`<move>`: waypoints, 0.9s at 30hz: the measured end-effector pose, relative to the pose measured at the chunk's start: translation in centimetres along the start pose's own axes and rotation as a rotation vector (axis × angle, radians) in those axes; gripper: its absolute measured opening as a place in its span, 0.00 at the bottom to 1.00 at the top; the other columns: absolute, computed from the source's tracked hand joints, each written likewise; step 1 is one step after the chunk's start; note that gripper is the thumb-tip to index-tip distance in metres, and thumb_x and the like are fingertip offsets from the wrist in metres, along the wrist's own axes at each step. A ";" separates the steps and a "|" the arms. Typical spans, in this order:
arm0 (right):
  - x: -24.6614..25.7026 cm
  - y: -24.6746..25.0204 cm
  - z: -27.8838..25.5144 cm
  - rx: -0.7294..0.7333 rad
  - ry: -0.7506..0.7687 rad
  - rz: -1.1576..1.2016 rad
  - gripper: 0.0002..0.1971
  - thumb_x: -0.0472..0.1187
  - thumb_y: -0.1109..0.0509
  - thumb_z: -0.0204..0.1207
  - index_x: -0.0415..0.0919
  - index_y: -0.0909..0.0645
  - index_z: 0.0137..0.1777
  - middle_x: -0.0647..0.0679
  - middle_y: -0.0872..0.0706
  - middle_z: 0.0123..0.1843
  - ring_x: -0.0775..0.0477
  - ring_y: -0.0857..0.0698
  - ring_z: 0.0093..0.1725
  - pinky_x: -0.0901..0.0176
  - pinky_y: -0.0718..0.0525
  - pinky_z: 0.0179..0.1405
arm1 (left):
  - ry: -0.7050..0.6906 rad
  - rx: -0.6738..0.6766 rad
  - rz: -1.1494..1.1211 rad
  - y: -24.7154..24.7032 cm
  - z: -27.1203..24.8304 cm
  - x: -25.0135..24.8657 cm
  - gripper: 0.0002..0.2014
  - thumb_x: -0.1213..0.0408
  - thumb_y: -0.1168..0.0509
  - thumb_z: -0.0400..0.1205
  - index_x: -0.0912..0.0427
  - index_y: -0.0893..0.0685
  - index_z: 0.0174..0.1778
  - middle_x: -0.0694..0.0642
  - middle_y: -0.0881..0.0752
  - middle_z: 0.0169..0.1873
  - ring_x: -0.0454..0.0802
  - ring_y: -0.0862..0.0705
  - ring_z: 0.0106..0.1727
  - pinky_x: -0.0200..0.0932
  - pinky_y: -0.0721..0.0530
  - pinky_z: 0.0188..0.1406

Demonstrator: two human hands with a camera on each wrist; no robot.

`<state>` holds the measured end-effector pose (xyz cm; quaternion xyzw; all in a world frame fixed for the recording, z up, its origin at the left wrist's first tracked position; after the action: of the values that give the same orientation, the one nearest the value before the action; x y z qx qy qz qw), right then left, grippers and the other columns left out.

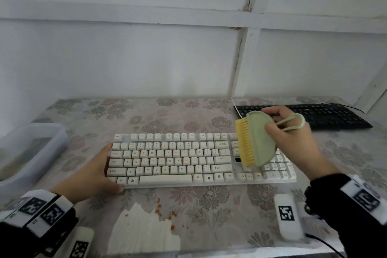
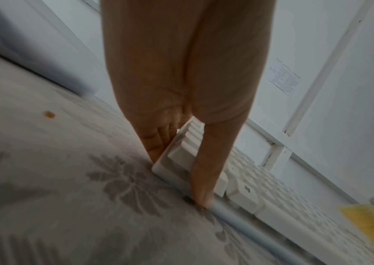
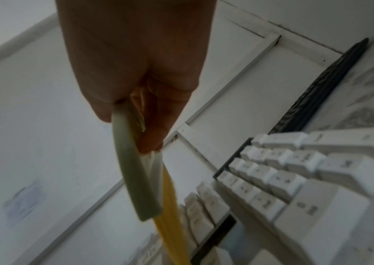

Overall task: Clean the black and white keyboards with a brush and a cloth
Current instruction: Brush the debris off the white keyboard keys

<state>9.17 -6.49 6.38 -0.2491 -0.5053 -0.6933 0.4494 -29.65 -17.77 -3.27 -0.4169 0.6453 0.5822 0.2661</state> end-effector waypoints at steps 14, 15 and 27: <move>-1.3 -0.8 -3.9 0.260 -0.131 -0.163 0.08 0.34 0.30 0.72 0.49 0.18 0.40 0.49 0.20 0.24 0.55 0.29 0.24 0.66 0.31 0.23 | -0.033 -0.002 -0.015 0.0 0.0 0.0 0.46 0.87 0.23 0.61 0.34 0.34 0.58 0.43 0.19 0.60 0.33 0.18 0.56 0.27 0.23 0.47; -1.2 -0.6 -3.8 0.271 -0.138 -0.158 0.08 0.34 0.30 0.71 0.49 0.17 0.39 0.50 0.20 0.25 0.54 0.28 0.25 0.62 0.29 0.26 | -0.033 0.002 -0.020 0.0 0.1 0.1 0.46 0.86 0.23 0.60 0.34 0.34 0.58 0.43 0.19 0.60 0.33 0.18 0.56 0.27 0.22 0.47; -0.7 -1.0 -0.8 0.018 -0.019 -0.038 0.15 0.32 0.33 0.74 0.57 0.19 0.44 0.53 0.13 0.36 0.56 0.19 0.33 0.57 0.22 0.31 | -0.064 0.019 -0.068 0.0 0.2 0.3 0.48 0.69 0.21 0.47 0.35 0.32 0.61 0.46 0.18 0.62 0.32 0.18 0.59 0.31 0.21 0.52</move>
<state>8.73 -6.88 5.08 -0.2417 -0.5206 -0.6947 0.4334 -29.86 -17.69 -3.54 -0.4171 0.6275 0.5797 0.3104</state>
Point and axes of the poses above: each hand's wrist, its own z-axis towards the middle knuckle, its own y-axis out of the back of the hand, x = y × z, the point moved 4 cm from there along z, towards the middle knuckle
